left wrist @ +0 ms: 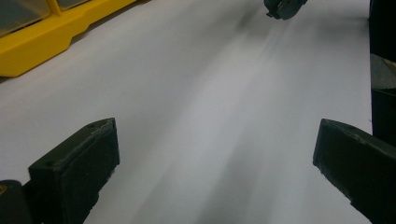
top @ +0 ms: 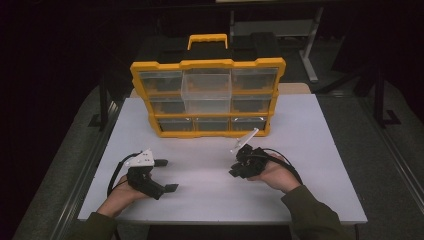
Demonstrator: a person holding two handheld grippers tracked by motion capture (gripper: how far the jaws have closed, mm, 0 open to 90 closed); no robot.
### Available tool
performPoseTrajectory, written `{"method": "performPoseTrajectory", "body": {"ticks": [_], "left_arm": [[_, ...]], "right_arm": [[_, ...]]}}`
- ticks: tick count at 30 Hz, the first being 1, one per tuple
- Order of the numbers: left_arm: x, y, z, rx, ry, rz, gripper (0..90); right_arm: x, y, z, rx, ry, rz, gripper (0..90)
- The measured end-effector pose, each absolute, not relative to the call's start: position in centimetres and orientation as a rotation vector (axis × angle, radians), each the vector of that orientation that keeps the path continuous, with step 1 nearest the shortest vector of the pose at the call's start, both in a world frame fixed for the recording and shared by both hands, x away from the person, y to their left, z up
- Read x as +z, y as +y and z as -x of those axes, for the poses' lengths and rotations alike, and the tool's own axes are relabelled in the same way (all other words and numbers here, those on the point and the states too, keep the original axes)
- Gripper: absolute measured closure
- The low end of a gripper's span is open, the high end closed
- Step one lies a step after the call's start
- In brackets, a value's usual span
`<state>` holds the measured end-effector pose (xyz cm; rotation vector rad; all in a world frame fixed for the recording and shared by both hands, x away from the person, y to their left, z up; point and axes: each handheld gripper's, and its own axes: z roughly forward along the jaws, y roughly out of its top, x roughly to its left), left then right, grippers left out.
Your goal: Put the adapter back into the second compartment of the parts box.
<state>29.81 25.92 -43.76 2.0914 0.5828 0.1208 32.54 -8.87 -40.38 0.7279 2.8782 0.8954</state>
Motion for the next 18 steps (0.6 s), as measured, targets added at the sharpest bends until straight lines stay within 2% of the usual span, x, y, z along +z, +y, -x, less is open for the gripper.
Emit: {"method": "performPoseTrajectory", "body": {"ticks": [18], "left_arm": [[-43.8, 26.0, -29.7, 0.128, 0.581, -2.087, 0.0]], "right_arm": [[-37.9, -10.4, -33.3, 0.882, 2.875, -0.735, 75.4]]}}
